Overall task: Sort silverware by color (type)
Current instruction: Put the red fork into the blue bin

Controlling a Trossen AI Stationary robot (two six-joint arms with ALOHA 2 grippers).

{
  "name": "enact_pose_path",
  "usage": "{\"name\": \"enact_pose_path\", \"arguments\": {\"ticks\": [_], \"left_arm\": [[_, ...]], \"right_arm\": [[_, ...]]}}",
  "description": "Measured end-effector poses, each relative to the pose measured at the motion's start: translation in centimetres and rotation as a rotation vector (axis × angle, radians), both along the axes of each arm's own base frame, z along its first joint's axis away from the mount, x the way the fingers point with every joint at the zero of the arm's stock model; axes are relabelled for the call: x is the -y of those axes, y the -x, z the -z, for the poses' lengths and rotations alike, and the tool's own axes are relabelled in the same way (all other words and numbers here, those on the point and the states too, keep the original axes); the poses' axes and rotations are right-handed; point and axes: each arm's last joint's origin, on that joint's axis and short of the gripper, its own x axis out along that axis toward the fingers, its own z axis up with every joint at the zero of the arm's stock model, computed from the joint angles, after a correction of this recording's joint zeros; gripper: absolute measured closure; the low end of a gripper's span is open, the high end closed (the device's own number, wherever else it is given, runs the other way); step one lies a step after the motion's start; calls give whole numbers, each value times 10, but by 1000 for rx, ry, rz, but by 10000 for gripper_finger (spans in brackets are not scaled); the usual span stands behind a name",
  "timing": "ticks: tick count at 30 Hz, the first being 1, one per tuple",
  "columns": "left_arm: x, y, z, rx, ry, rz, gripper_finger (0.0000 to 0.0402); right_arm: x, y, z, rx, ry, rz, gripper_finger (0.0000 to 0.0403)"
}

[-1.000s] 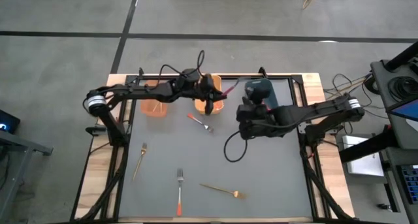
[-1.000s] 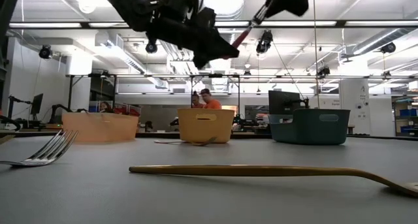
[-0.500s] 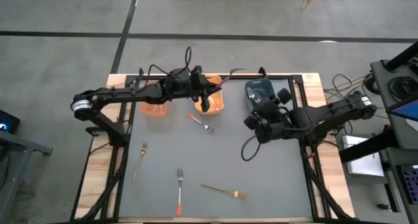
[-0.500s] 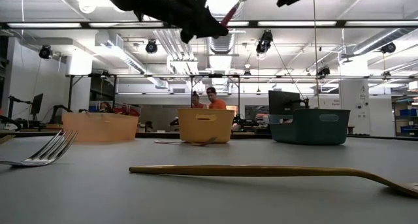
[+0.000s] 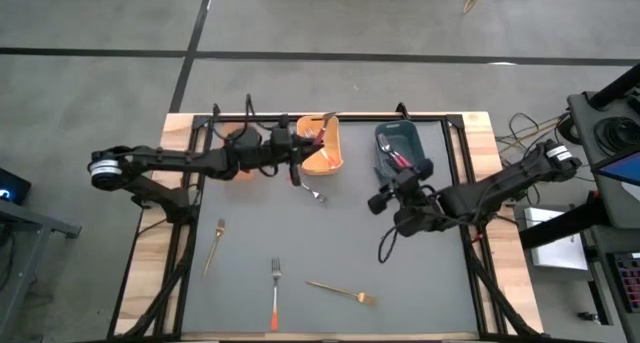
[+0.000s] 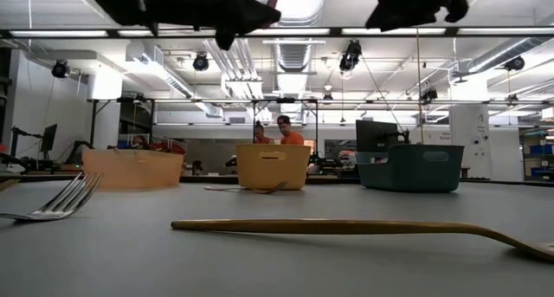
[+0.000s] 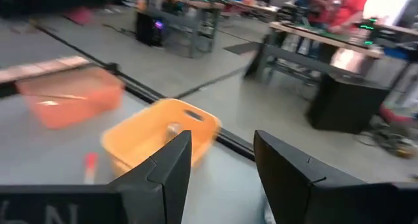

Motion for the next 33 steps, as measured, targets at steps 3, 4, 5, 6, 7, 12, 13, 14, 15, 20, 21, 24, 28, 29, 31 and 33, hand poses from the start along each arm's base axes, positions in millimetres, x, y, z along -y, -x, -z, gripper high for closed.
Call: {"name": "enact_pose_path", "arguments": {"ticks": [3, 4, 5, 6, 7, 12, 13, 14, 15, 20, 21, 24, 28, 29, 31, 33], "left_arm": [[5, 4, 10, 41, -4, -50, 390], [7, 6, 13, 51, -5, -66, 390], [8, 6, 16, 60, -8, -81, 390], [9, 7, 18, 69, -12, -91, 390], [11, 8, 20, 73, -18, -92, 390], [17, 8, 24, 136, -44, -94, 390], [17, 7, 25, 153, -49, -92, 390], [18, 7, 26, 160, -52, -91, 390], [18, 6, 28, 166, -54, -90, 390], [18, 1, 37, 155, -83, -114, 390], [18, 0, 40, 141, -90, -131, 390], [16, -2, 48, 93, -120, -170, 390], [16, -2, 49, 89, -141, -176, 390], [16, -2, 49, 92, -145, -177, 390], [16, -2, 48, 99, -146, -178, 390], [16, -2, 48, 100, -147, -178, 390]], "right_arm": [[-5, -11, -5, 46, 3, -89, 246], [-6, -14, -7, 64, 7, -126, 246], [-7, -16, -9, 79, 14, -164, 246], [-8, -20, -12, 110, 19, -201, 246], [-9, -22, -15, 143, 26, -241, 246], [-7, -39, -23, 268, 93, -415, 246], [-6, -43, -22, 287, 107, -437, 246], [-5, -48, -21, 308, 120, -453, 246], [-3, -52, -19, 323, 138, -462, 246], [5, -68, -12, 401, 232, -407, 246], [7, -70, -11, 419, 247, -396, 246], [11, -77, -12, 436, 274, -370, 245], [17, -88, -19, 438, 283, -343, 245], [18, -90, -21, 440, 287, -336, 246], [22, -95, -27, 450, 297, -319, 245], [25, -99, -33, 457, 301, -305, 246]]}}
